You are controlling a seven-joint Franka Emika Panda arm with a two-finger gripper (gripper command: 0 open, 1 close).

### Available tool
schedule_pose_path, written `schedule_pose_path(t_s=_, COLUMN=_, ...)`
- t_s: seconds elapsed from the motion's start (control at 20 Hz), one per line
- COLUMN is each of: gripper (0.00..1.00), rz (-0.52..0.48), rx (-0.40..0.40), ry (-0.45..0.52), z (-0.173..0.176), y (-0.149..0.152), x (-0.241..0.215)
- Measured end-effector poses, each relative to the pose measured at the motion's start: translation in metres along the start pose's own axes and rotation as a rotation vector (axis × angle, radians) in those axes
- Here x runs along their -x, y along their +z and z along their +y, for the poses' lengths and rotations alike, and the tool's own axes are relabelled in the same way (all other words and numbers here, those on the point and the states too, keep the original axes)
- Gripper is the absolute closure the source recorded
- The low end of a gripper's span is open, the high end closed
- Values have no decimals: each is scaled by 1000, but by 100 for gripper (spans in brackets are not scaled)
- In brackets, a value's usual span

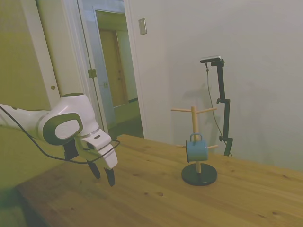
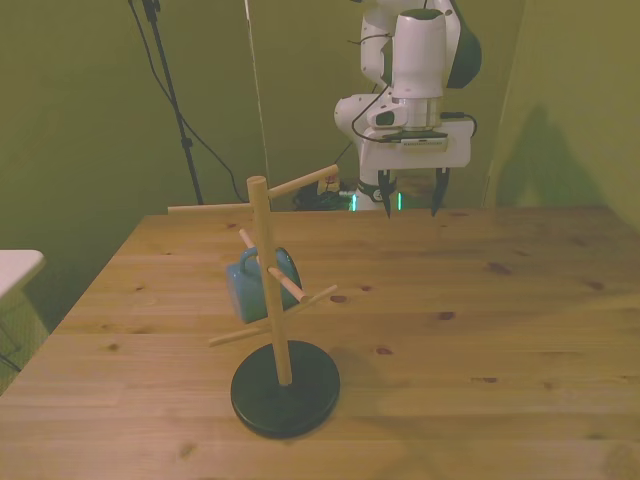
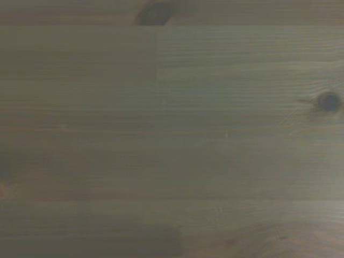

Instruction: Unload the mug

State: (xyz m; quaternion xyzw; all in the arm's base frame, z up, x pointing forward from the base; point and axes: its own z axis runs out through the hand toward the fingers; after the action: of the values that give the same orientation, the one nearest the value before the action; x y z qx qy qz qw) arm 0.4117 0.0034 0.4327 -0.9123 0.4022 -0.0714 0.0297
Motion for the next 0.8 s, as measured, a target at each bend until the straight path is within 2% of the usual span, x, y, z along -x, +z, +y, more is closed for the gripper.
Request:
schedule_pose_path(t_s=0.45, gripper=0, rz=33, rx=-9, ry=-26, z=-8, y=-2, x=-11)
schedule_pose_path(t_s=0.6, gripper=0, rz=92, rx=-5, ry=-14, z=-8, y=-4, x=-37)
schedule_pose_path(t_s=0.8, gripper=0, rz=182, rx=17, ry=65, z=-5, y=-13, x=-94)
